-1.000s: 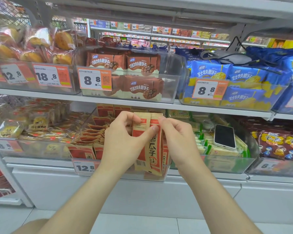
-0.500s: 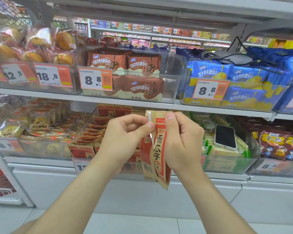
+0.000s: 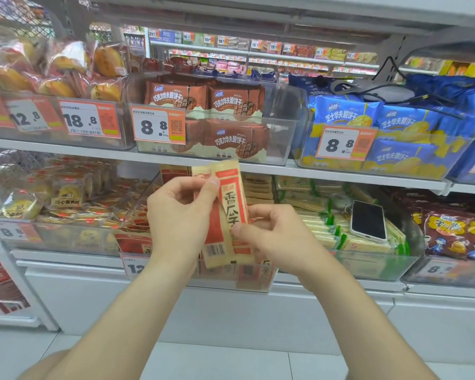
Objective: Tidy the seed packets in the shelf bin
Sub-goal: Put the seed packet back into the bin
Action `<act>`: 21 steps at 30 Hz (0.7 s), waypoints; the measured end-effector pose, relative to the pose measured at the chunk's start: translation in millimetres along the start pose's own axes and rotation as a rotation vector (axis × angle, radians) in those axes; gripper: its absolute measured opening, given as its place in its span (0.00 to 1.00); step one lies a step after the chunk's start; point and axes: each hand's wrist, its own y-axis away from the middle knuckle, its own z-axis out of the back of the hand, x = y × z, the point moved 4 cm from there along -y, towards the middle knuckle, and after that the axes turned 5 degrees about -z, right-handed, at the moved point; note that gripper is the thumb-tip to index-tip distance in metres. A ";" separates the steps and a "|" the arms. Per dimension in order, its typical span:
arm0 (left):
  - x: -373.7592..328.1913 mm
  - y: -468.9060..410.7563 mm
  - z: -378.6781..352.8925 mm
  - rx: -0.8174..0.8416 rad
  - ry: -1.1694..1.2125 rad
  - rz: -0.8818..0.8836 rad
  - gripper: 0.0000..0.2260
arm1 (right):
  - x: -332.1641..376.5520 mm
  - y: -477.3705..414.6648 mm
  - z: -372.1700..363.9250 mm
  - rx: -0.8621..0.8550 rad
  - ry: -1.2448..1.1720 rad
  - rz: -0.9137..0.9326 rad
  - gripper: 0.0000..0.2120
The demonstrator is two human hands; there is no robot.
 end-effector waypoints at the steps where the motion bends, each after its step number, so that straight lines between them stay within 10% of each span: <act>1: 0.2 -1.1 1.8 -0.004 0.007 0.007 0.07 | -1.5 0.7 -2.3 0.039 0.035 -0.010 0.07; 11: 8.8 9.2 -12.9 0.562 -0.299 0.003 0.17 | 6.7 4.0 16.7 -0.476 -0.111 0.141 0.06; 21: -0.1 11.9 -15.6 0.642 -0.348 0.008 0.07 | 6.7 7.6 21.5 -0.538 0.122 0.195 0.15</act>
